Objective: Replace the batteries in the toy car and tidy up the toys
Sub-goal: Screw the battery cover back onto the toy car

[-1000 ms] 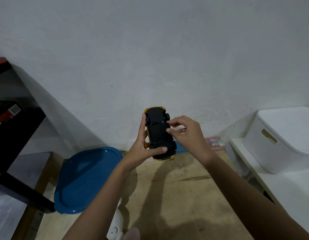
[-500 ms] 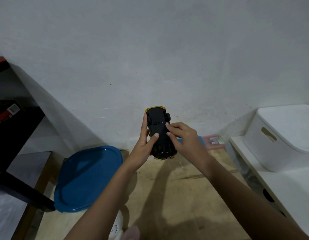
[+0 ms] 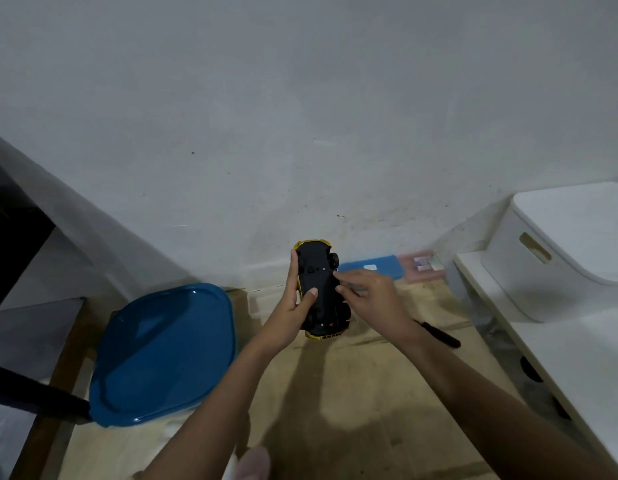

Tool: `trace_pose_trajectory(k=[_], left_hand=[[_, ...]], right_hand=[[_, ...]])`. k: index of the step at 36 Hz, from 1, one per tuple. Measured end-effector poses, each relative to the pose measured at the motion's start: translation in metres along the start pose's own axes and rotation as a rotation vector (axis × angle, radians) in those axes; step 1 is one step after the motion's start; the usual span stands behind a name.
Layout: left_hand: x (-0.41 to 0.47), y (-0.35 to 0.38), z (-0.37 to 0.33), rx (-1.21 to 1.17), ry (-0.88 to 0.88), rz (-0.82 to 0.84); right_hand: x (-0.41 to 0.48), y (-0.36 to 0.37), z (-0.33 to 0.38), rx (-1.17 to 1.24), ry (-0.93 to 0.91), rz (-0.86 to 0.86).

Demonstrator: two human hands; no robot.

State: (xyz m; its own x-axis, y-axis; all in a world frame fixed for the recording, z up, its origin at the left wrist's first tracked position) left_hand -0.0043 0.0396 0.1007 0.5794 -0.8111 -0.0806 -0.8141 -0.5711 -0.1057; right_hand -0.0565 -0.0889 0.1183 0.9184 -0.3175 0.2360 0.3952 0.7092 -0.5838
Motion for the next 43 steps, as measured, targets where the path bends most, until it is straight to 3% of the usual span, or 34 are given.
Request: trace_pose_trajectory(k=[4,12,17,20,25,33,37,43], left_hand=[[0.006,0.005,0.025,-0.08,-0.068,0.012],[0.019,0.0,0.058,-0.089,-0.102,-0.026],[0.027,0.0,0.065,-0.116,-0.114,-0.053],[0.029,-0.001,0.066,-0.133,-0.114,-0.073],[0.029,-0.007,0.06,-0.136,-0.077,-0.11],[0.017,-0.022,0.031,-0.123,0.017,-0.198],[0.006,-0.028,0.011,-0.058,0.093,-0.242],[-0.01,-0.033,-0.013,-0.008,0.154,-0.27]], right_hand=[[-0.014,-0.016,-0.053,0.029,0.198,-0.113],[-0.076,-0.067,-0.175,-0.189,0.564,-0.232],[-0.099,-0.061,-0.212,-0.458,0.626,-0.013],[-0.104,-0.059,-0.213,-0.489,0.63,-0.011],[-0.083,-0.063,-0.189,-0.295,0.564,-0.121],[-0.008,-0.085,-0.067,0.194,0.261,-0.366],[0.011,-0.077,-0.006,0.443,0.147,-0.356],[0.017,-0.061,0.059,0.449,-0.036,-0.321]])
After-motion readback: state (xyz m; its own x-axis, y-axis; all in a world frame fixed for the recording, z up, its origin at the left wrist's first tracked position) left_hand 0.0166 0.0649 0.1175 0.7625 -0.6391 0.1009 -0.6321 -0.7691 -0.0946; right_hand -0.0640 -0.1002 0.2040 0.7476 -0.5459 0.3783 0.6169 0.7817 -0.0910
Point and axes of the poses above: each hand's wrist, its own x-axis towards the middle knuckle, its own y-axis out of the palm, z = x × y, the point moved 8 cm from there along x, towards the middle knuckle, and after that the axes turned 5 degrees about z, right-handed, at the moved point
